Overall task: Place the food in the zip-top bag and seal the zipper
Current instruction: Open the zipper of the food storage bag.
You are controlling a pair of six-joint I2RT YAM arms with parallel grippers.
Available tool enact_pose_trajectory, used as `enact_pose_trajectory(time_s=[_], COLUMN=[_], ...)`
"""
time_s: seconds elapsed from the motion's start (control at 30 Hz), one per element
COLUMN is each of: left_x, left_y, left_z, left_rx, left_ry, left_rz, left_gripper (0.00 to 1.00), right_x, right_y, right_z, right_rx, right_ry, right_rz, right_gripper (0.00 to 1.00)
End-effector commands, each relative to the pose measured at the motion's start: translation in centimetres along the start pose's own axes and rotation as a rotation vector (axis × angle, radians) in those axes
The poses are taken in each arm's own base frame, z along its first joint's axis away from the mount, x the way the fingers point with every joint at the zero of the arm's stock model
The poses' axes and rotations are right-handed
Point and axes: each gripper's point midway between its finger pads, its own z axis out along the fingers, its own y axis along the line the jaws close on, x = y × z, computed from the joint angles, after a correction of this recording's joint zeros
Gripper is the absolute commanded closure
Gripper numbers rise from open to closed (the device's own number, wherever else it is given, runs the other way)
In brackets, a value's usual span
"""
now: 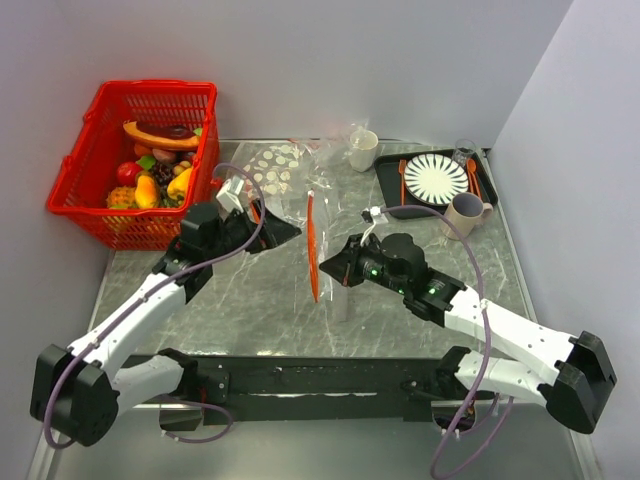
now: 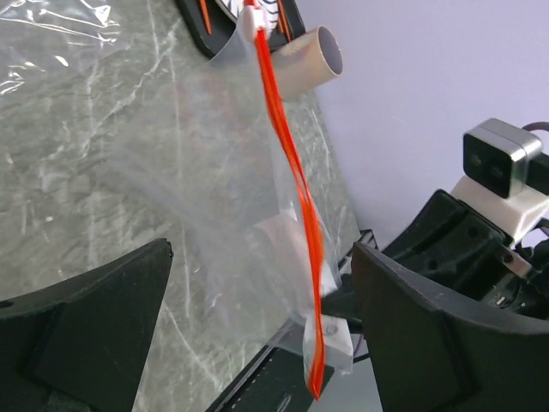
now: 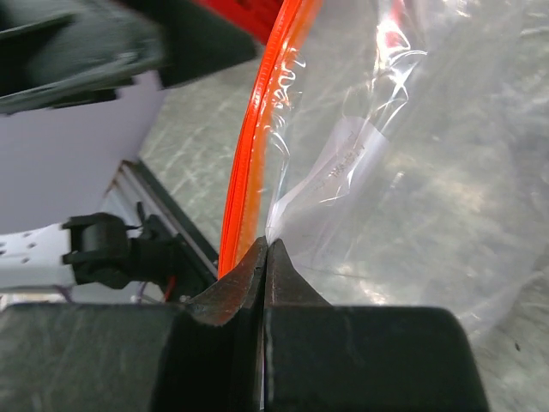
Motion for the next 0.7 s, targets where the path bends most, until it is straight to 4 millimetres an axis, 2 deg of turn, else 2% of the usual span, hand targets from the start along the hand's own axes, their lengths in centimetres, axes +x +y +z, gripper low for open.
enact_pose_trajectory(time_s=[0.0,0.13,0.4,0.67], left_x=[-1.5,-1.2,-1.0,-0.3], left_y=[-3.2,-2.9,-2.9,-2.4], left_z=[0.7,1.1,1.6,2.2], left_rx=[0.114,0.125,0.121,0.100], left_ry=[0.001,0.009,0.018,0.038], left_rz=[0.005,-0.011,-0.010,-0.002], left_gripper=[0.12,0.18,0.21,0.34], right_x=[-2.0,-1.7,-1.3,-1.1], right_y=[2.6,2.5,2.5,2.6], right_z=[-0.9,-0.8,-0.4,-0.3], right_rx=[-0.121,-0.119,-0.127,-0.137], right_ry=[-0.078,-0.068,-0.048,-0.041], right_rz=[-0.019,-0.027,-0.029,-0.028], right_gripper=[1.00,1.00,1.00,1.00])
